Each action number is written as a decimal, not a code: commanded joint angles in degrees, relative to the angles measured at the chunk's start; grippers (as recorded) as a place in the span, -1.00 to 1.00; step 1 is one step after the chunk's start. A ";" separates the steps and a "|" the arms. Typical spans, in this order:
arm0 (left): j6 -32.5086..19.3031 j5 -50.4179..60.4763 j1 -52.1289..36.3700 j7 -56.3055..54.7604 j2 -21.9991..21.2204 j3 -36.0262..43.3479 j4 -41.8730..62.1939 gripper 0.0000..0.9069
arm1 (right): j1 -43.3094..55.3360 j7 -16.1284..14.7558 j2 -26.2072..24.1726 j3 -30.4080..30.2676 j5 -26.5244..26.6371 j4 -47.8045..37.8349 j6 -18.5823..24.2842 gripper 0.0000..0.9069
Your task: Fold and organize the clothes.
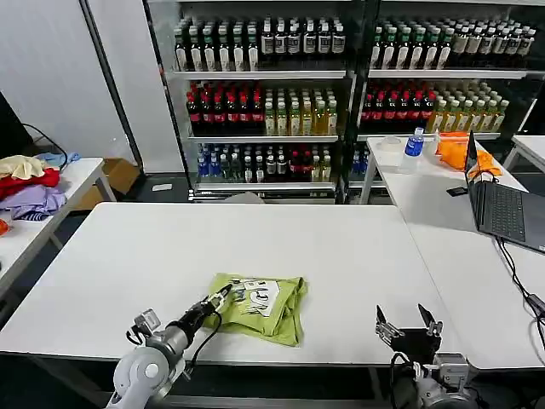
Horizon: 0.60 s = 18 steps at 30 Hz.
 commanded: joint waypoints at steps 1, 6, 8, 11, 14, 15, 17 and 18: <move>-0.03 -1.97 0.05 1.08 -0.43 -0.20 1.40 -0.96 | -0.61 0.00 -0.15 0.37 0.06 0.60 0.01 1.00; 0.28 -4.35 0.03 1.05 -0.94 -1.07 0.95 -0.96 | -0.44 0.07 -0.49 0.29 0.19 0.60 -0.05 1.00; 0.30 -5.41 0.12 1.07 -1.07 -1.53 0.56 -0.96 | -0.36 0.10 -0.65 0.29 0.31 0.63 -0.07 1.00; 0.40 -7.63 0.11 0.93 -1.30 -2.64 0.00 -0.96 | -0.26 0.15 -0.89 0.35 0.56 0.73 -0.13 1.00; 0.89 -10.11 0.20 0.18 -1.42 -5.15 -1.52 -0.96 | -0.19 0.18 -1.31 0.71 1.09 0.80 -0.14 1.00; 1.08 -11.05 0.15 -0.05 -1.25 -6.69 -2.35 -0.96 | -0.11 0.19 -1.43 0.87 1.40 0.77 -0.14 1.00; 1.38 -12.52 -0.18 -0.98 -0.38 -10.10 -3.66 -0.96 | 0.17 0.23 -1.74 1.16 1.94 0.71 -0.13 1.00; 1.50 -13.86 -0.44 -1.38 0.58 -11.89 -4.05 -0.96 | 0.36 0.27 -1.83 1.30 2.23 0.70 -0.14 1.00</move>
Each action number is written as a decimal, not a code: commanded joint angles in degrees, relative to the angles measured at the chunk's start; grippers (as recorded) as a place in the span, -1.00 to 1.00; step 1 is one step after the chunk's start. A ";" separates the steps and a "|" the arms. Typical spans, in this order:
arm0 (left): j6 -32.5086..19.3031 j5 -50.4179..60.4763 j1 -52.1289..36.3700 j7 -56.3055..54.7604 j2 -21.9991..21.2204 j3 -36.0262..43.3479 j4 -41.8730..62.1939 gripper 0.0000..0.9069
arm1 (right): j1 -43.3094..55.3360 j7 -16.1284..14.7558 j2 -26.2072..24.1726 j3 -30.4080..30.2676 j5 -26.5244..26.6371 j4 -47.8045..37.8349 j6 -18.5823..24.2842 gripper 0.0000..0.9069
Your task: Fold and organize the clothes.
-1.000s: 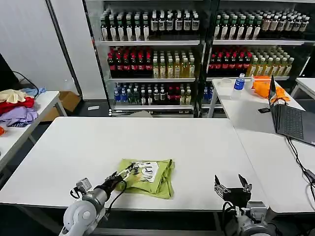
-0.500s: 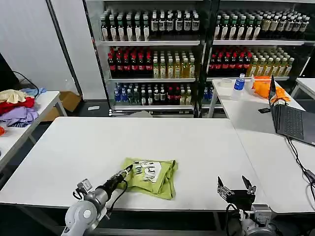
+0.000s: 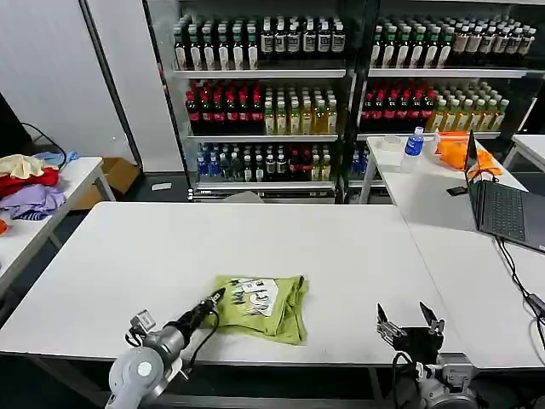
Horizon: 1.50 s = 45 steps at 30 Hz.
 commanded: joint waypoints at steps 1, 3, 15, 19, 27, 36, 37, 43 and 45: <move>0.51 -8.48 -1.18 -1.99 3.57 -11.06 -3.56 -0.96 | 0.49 0.14 -0.58 0.73 1.54 0.05 -0.02 1.00; 1.07 -9.40 -1.93 -2.51 6.40 -14.89 -3.26 -0.96 | 0.83 0.21 -0.76 0.92 2.14 0.16 -0.07 1.00; 1.10 4.87 -6.42 3.18 29.50 -29.17 -4.15 -0.96 | 2.05 0.36 -0.56 0.50 3.31 0.22 -0.07 1.00; -3.33 25.81 -0.62 4.57 25.66 -19.92 -10.89 -0.96 | 1.22 0.28 0.02 0.44 2.57 0.29 0.09 1.00; -20.65 70.19 3.59 -0.40 14.78 6.80 -0.44 -0.96 | -1.57 -0.11 0.63 2.30 1.11 0.54 1.10 1.00; -18.96 77.88 3.44 -2.66 10.60 15.36 -8.25 -0.96 | -3.88 -0.30 1.54 3.36 -0.06 2.22 1.45 1.00; -18.28 77.40 3.28 -2.53 10.54 16.08 -9.04 -0.96 | -4.04 -0.34 1.57 3.44 -0.09 2.34 1.47 1.00; -12.26 71.64 -0.05 -2.37 8.40 21.33 -10.22 -0.96 | -4.87 -0.49 2.38 3.57 -0.83 2.75 1.82 1.00; -11.09 69.70 -1.47 -2.85 7.02 23.02 -9.33 -0.96 | -5.04 -0.53 2.61 3.46 -1.06 2.78 1.90 1.00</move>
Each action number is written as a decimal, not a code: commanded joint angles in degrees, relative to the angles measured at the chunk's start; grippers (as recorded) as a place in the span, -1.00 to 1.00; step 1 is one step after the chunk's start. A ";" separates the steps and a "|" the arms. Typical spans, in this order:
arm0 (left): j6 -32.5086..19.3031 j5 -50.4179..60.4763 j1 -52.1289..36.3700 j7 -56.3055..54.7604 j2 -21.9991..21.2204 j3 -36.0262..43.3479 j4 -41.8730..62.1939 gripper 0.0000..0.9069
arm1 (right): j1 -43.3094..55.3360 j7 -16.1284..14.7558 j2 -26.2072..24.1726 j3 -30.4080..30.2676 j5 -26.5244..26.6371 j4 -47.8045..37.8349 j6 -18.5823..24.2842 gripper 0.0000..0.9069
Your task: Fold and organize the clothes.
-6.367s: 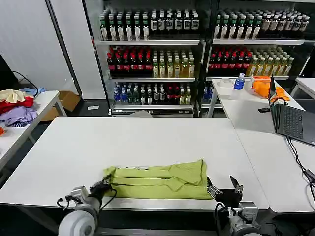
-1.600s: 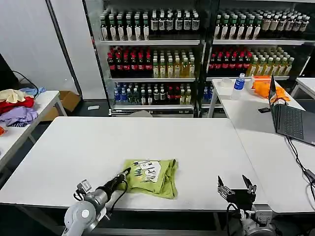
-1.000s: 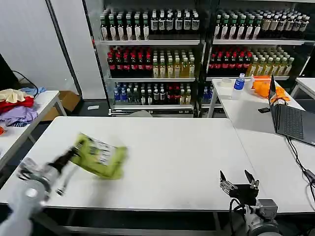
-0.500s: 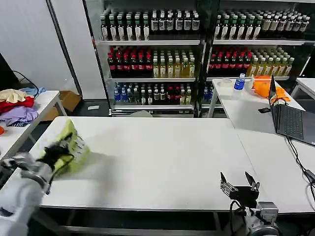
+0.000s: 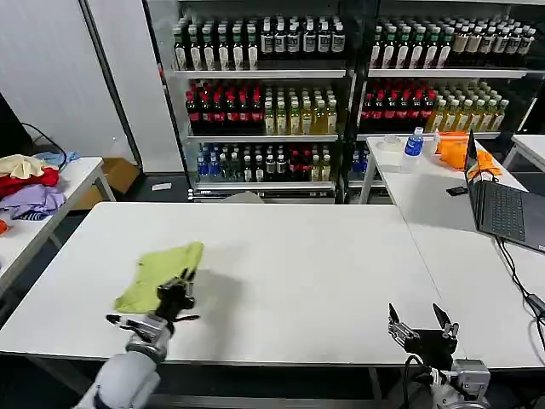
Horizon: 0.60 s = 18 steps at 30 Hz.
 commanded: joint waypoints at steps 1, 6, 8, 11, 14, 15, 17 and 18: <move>4.24 4.56 -3.52 -2.02 -5.56 13.87 -1.57 -0.96 | -1.47 -0.08 0.83 0.22 -0.92 0.46 0.22 1.00; 7.53 0.10 -7.73 -4.47 -9.65 17.61 3.17 -0.96 | -1.30 -0.05 0.95 0.16 -1.00 0.56 0.17 1.00; 9.18 -3.52 -9.55 -5.93 -11.44 18.70 4.80 -0.96 | -1.30 -0.04 0.93 0.20 -1.01 0.67 0.11 1.00; 10.18 -5.98 -11.69 -7.32 -13.55 20.13 6.40 -0.96 | -1.30 -0.03 0.89 0.31 -1.00 0.78 0.09 1.00; 10.99 -7.44 -13.65 -8.42 -15.50 21.56 8.56 -0.96 | -1.29 -0.01 0.90 0.30 -1.00 0.88 0.07 1.00; 11.10 -7.84 -13.94 -8.29 -16.08 21.71 8.96 -0.91 | -1.28 -0.01 0.92 0.31 -1.00 0.97 0.05 1.00; 10.31 -7.80 -14.98 -6.07 -16.87 22.35 9.13 0.20 | -1.28 -0.04 0.89 0.30 -1.00 1.16 0.03 1.00; 9.87 -8.03 -15.18 -5.83 -17.06 22.44 9.09 1.00 | -1.24 -0.06 0.87 0.31 -1.00 1.18 0.03 1.00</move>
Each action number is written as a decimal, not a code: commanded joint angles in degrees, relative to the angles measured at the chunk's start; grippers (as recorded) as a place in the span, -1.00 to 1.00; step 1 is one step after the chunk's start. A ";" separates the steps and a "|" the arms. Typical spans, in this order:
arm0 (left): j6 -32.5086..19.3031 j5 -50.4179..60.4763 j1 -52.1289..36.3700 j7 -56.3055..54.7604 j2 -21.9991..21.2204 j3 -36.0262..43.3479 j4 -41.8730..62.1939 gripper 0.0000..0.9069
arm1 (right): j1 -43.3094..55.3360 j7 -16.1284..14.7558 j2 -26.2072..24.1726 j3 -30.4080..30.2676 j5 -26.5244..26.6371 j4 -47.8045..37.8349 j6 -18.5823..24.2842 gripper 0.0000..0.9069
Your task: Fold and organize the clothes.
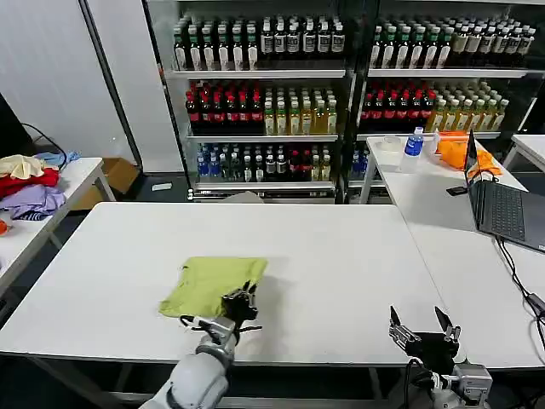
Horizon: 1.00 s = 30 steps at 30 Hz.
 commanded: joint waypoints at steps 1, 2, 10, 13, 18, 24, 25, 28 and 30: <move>0.46 -6.02 -6.77 0.84 -6.99 6.47 4.12 1.00 | -0.19 -0.04 0.06 0.09 -0.12 0.28 -0.03 1.00; -0.58 -6.73 -7.09 1.20 -7.22 6.54 4.09 1.00 | -0.16 -0.09 0.04 0.07 -0.13 0.28 0.01 1.00; -7.56 -10.48 -6.26 -2.18 -7.08 6.57 1.45 1.00 | 1.06 -2.60 -0.08 -0.56 -4.06 -1.48 6.55 1.00; -9.40 -9.99 -3.11 -2.50 -5.48 4.45 -2.24 1.00 | 1.73 -3.47 -0.12 -0.94 -6.94 -2.88 10.43 1.00; -9.93 -10.29 3.03 -2.19 -1.14 -7.35 -9.93 1.00 | 3.87 -3.09 0.17 -2.58 -7.26 -3.75 14.58 1.00; -10.40 -7.94 9.01 -0.50 7.23 -18.28 -12.31 1.00 | 7.12 -2.42 0.93 -5.43 -6.02 -6.12 15.16 1.00; -10.59 -7.79 9.19 -0.31 7.58 -19.19 -12.21 1.00 | 8.28 -2.06 1.34 -7.29 -6.01 -7.55 14.53 1.00; -10.93 -7.79 12.05 0.32 9.62 -23.59 -11.91 1.00 | 14.17 -1.23 3.08 -12.59 -5.78 -12.70 11.94 1.00; -10.97 -7.92 13.46 0.39 10.58 -25.97 -11.05 1.00 | 18.98 -0.30 4.70 -15.99 -4.93 -16.23 9.94 1.00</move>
